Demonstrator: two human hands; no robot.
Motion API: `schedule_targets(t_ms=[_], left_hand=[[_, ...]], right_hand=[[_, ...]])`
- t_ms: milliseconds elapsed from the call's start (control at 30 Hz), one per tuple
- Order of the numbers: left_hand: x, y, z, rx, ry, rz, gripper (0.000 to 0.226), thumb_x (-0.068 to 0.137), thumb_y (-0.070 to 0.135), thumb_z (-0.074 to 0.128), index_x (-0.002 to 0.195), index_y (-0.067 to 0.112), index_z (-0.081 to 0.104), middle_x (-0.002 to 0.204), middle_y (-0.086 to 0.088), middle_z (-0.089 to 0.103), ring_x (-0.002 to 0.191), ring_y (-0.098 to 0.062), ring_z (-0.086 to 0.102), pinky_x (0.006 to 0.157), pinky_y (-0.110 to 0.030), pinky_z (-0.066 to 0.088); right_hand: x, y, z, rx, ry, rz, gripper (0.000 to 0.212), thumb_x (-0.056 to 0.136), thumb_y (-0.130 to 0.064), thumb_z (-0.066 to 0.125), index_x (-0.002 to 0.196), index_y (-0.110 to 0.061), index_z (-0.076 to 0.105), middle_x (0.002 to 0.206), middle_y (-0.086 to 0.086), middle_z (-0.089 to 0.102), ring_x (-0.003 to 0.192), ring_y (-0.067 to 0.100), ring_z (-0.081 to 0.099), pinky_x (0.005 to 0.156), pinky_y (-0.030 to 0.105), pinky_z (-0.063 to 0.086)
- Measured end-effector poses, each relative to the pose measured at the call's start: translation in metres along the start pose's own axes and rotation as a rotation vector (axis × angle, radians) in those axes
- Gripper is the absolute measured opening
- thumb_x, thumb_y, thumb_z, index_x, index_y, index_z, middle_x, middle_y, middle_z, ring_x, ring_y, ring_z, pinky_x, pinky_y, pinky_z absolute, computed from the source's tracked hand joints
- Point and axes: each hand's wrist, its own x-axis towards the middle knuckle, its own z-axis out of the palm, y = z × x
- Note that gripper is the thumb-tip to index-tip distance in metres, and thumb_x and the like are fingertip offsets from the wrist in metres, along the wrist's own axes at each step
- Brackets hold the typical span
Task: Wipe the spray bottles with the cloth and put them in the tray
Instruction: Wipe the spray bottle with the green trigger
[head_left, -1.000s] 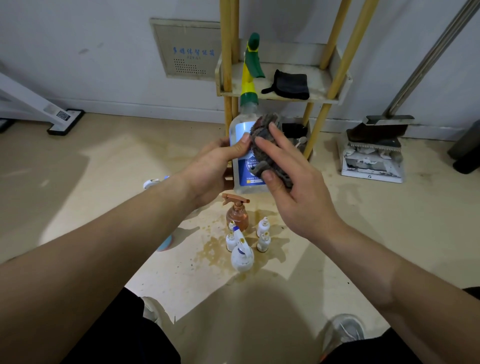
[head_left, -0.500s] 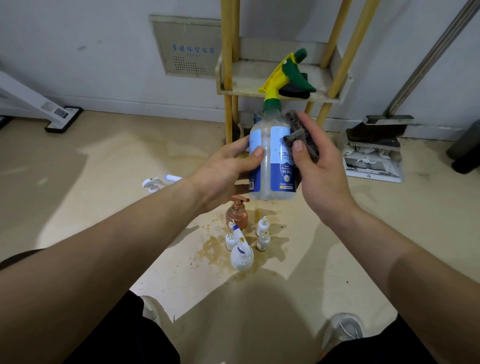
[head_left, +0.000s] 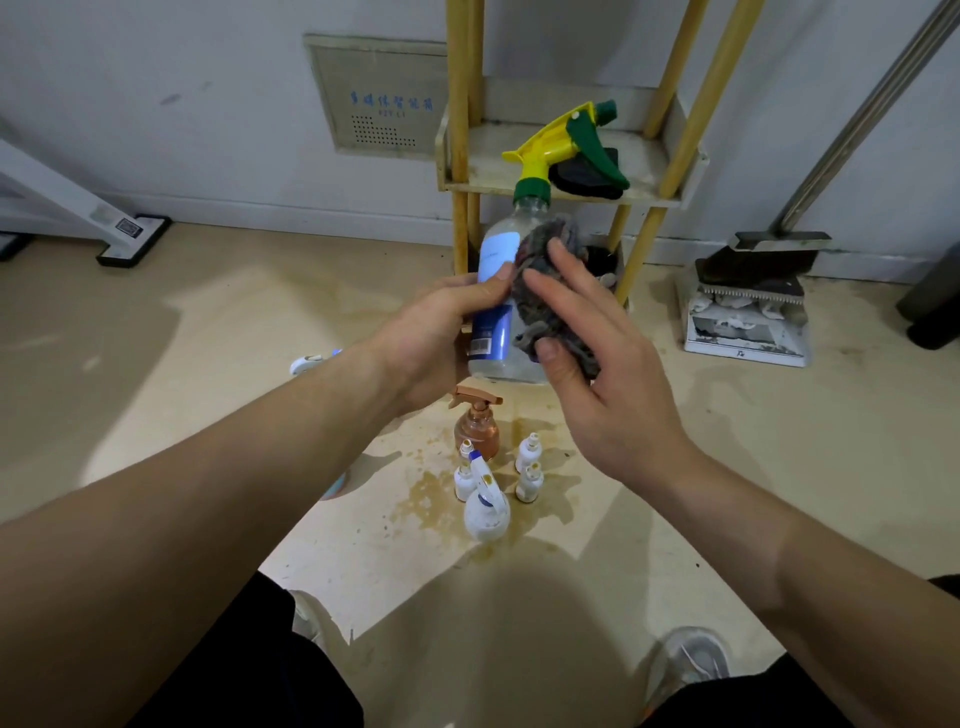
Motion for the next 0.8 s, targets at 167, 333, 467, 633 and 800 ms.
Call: schedule_targets(t_ms=[167,333,467,633,800], left_hand=[[-0.001,-0.002,0.006,0.015,0.005,-0.019,0.038,0.097,0.032,0.059,0.129,0.012,0.062,0.110,-0.004,0.066,0.093,-0.019,0.062,0.080,-0.033,0.052],[0.000,-0.011,0.004,0.000,0.058,0.014,0.036,0.102,0.020,0.054,0.137,0.013,0.054,0.127,-0.010,0.065,0.105,-0.019,0.065,0.084,-0.035,0.054],[0.000,-0.014,0.004,-0.085,0.049,-0.003,0.047,0.094,0.021,0.066,0.138,0.018,0.049,0.134,-0.014,0.059,0.102,-0.026,0.066,0.081,-0.047,0.056],[0.002,-0.014,-0.001,-0.117,-0.086,-0.002,0.064,0.087,0.025,0.067,0.146,0.035,0.042,0.140,-0.016,0.058,0.125,-0.039,0.060,0.102,-0.064,0.043],[0.000,-0.017,0.000,-0.053,-0.054,0.044,0.057,0.087,0.025,0.068,0.142,0.022,0.052,0.136,-0.020,0.061,0.126,-0.041,0.058,0.109,-0.066,0.038]], right_hand=[[0.006,0.004,0.000,0.159,0.113,0.212,0.056,0.102,-0.006,0.052,0.153,-0.023,0.038,0.164,-0.002,0.029,0.149,0.003,0.025,0.120,0.024,0.028],[0.017,0.009,-0.007,0.422,0.226,0.412,0.048,0.105,-0.010,0.049,0.149,-0.026,0.044,0.141,-0.014,0.052,0.129,-0.003,0.051,0.104,0.021,0.047],[0.020,0.017,-0.005,0.622,0.246,0.464,0.042,0.098,-0.012,0.054,0.135,-0.032,0.055,0.139,-0.001,0.058,0.128,0.016,0.057,0.106,0.045,0.049],[0.018,0.008,-0.006,0.594,0.223,0.402,0.040,0.100,-0.005,0.052,0.136,-0.023,0.055,0.136,-0.002,0.059,0.125,0.010,0.058,0.100,0.032,0.051],[0.008,0.005,-0.003,0.176,0.005,0.136,0.045,0.097,-0.006,0.053,0.139,-0.021,0.055,0.159,-0.005,0.038,0.147,0.007,0.032,0.119,0.033,0.034]])
